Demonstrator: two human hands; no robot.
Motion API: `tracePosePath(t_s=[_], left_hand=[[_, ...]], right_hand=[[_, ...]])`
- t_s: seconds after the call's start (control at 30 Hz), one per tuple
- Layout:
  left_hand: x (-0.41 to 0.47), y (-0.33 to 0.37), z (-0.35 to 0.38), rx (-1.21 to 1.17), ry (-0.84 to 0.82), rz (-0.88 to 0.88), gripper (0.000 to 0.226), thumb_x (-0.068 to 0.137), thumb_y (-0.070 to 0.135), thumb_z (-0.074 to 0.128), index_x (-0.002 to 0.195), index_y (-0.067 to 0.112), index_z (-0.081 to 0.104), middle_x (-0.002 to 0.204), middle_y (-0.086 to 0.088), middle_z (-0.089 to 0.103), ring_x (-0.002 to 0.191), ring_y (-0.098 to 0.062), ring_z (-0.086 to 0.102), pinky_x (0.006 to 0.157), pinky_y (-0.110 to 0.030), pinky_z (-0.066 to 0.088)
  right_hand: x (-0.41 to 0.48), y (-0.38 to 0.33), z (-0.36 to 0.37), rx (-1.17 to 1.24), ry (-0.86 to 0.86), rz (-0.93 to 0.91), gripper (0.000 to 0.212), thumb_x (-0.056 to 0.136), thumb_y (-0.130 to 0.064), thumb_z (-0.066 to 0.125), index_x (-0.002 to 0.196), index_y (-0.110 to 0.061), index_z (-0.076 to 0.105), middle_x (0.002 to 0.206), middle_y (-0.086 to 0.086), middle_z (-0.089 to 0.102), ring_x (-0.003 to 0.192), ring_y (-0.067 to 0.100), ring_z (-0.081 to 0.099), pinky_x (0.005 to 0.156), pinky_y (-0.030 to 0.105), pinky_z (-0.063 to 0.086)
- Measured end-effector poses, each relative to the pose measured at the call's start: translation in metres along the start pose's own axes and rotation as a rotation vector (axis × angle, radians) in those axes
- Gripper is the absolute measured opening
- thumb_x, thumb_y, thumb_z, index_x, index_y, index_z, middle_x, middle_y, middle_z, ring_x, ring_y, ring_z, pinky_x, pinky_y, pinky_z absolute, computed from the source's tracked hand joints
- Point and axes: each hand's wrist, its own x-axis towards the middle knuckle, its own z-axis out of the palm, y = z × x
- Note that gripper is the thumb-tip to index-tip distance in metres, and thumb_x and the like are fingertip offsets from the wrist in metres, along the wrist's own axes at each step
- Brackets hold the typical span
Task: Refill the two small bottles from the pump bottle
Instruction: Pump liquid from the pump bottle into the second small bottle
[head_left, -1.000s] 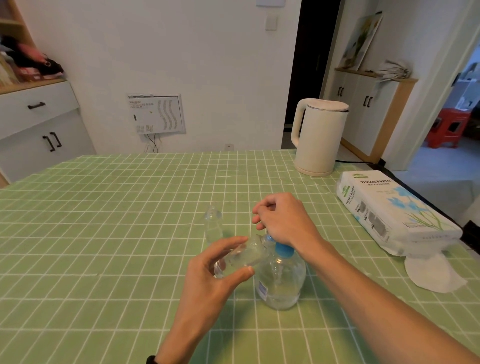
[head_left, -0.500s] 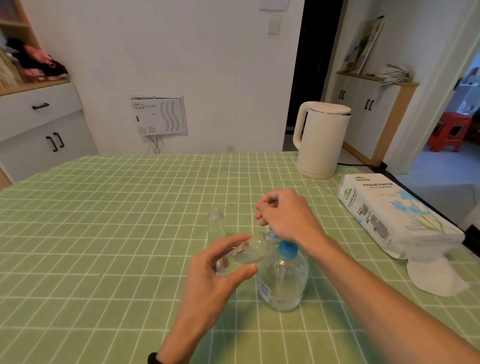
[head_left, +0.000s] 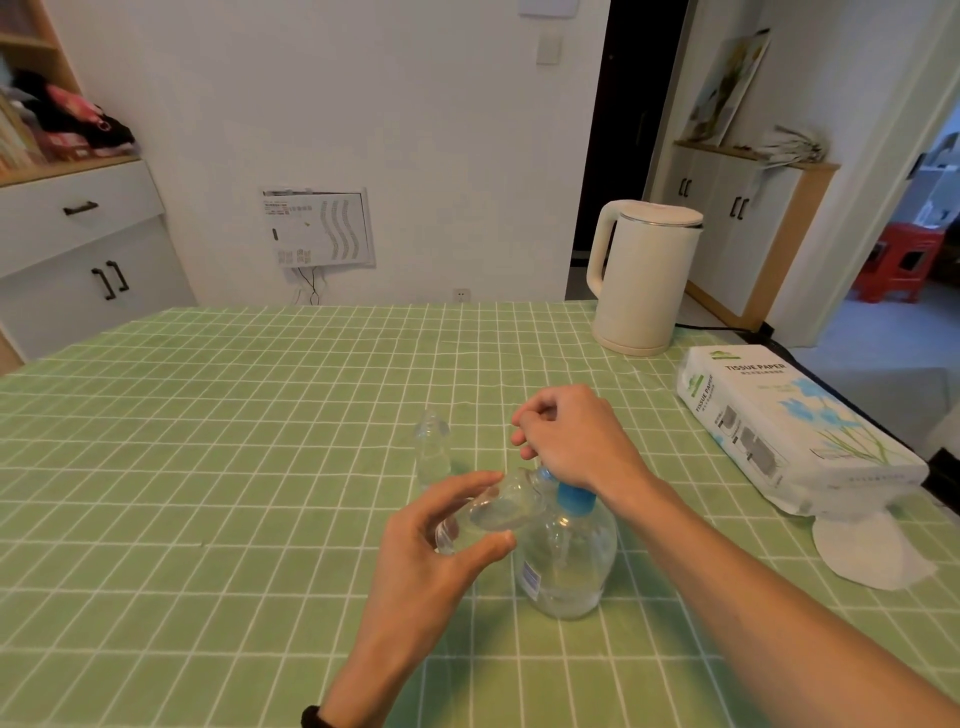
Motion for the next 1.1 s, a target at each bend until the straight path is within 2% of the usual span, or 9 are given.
tracePosePath(t_s=[0.2, 0.3, 0.37, 0.43, 0.57, 0.7, 0.9, 1.0, 1.1], left_hand=[[0.003, 0.006, 0.000, -0.006, 0.015, 0.013, 0.050, 0.068, 0.037, 0.088, 0.116, 0.048, 0.077, 0.119, 0.017, 0.080, 0.117, -0.009, 0.073, 0.102, -0.038, 0.054], [0.001, 0.004, -0.001, -0.001, 0.017, 0.013, 0.050, 0.068, 0.040, 0.087, 0.116, 0.048, 0.077, 0.119, 0.017, 0.079, 0.118, -0.009, 0.072, 0.101, -0.039, 0.055], [0.001, 0.001, 0.000, 0.007, 0.014, 0.011, 0.050, 0.067, 0.039, 0.087, 0.115, 0.049, 0.077, 0.118, 0.018, 0.080, 0.117, -0.008, 0.073, 0.101, -0.033, 0.053], [0.000, 0.000, 0.000, 0.001, 0.007, 0.009, 0.051, 0.067, 0.037, 0.088, 0.115, 0.048, 0.077, 0.118, 0.017, 0.080, 0.117, -0.007, 0.073, 0.100, -0.028, 0.053], [0.000, 0.000, 0.000, -0.001, 0.009, 0.013, 0.051, 0.065, 0.040, 0.087, 0.114, 0.050, 0.077, 0.118, 0.017, 0.080, 0.117, -0.006, 0.072, 0.097, -0.020, 0.055], [0.000, 0.002, 0.000, -0.011, 0.010, 0.013, 0.051, 0.066, 0.033, 0.089, 0.115, 0.047, 0.078, 0.118, 0.016, 0.080, 0.117, -0.007, 0.073, 0.101, -0.029, 0.053], [0.001, 0.008, 0.000, -0.003, 0.017, 0.020, 0.051, 0.068, 0.036, 0.088, 0.116, 0.049, 0.077, 0.118, 0.019, 0.080, 0.117, -0.004, 0.072, 0.099, -0.028, 0.052], [0.001, 0.005, 0.001, 0.008, 0.019, 0.026, 0.051, 0.069, 0.034, 0.089, 0.116, 0.050, 0.077, 0.118, 0.019, 0.080, 0.117, -0.005, 0.072, 0.100, -0.027, 0.054], [0.001, -0.001, 0.001, 0.022, 0.024, 0.033, 0.052, 0.070, 0.024, 0.090, 0.113, 0.049, 0.077, 0.116, 0.018, 0.080, 0.115, -0.005, 0.073, 0.095, -0.015, 0.054]], right_hand=[[0.003, -0.005, -0.003, -0.044, 0.026, -0.050, 0.020, 0.098, -0.021, 0.058, 0.088, -0.018, 0.076, 0.082, 0.002, 0.080, 0.082, 0.027, 0.078, 0.077, 0.052, 0.064], [0.004, -0.001, -0.001, 0.008, 0.041, -0.032, 0.024, 0.099, -0.018, 0.057, 0.086, -0.017, 0.077, 0.079, -0.002, 0.080, 0.077, 0.017, 0.078, 0.079, 0.049, 0.065], [0.004, 0.003, 0.001, 0.022, 0.032, -0.014, 0.025, 0.100, -0.017, 0.057, 0.087, -0.015, 0.078, 0.079, -0.005, 0.080, 0.075, 0.011, 0.078, 0.079, 0.047, 0.065], [0.002, 0.005, 0.003, 0.028, 0.017, -0.003, 0.025, 0.100, -0.016, 0.057, 0.088, -0.011, 0.078, 0.080, -0.004, 0.080, 0.075, 0.013, 0.078, 0.080, 0.048, 0.065], [0.001, 0.004, 0.003, 0.028, 0.019, 0.005, 0.024, 0.099, -0.016, 0.057, 0.086, -0.015, 0.078, 0.081, -0.003, 0.081, 0.077, 0.019, 0.079, 0.080, 0.051, 0.065], [-0.001, 0.001, 0.001, 0.003, 0.025, -0.003, 0.023, 0.099, -0.018, 0.057, 0.089, -0.012, 0.077, 0.081, 0.001, 0.081, 0.080, 0.026, 0.078, 0.079, 0.052, 0.064], [0.001, -0.007, -0.003, -0.049, 0.024, -0.050, 0.022, 0.098, -0.021, 0.059, 0.085, -0.019, 0.076, 0.080, -0.001, 0.080, 0.081, 0.025, 0.078, 0.075, 0.051, 0.065], [0.003, -0.001, -0.001, 0.028, 0.035, -0.034, 0.024, 0.100, -0.018, 0.058, 0.086, -0.015, 0.078, 0.080, -0.001, 0.081, 0.076, 0.017, 0.079, 0.078, 0.046, 0.066], [0.002, 0.005, 0.002, 0.078, 0.032, -0.015, 0.027, 0.102, -0.016, 0.056, 0.085, -0.021, 0.077, 0.080, -0.002, 0.080, 0.073, 0.012, 0.077, 0.074, 0.037, 0.065]])
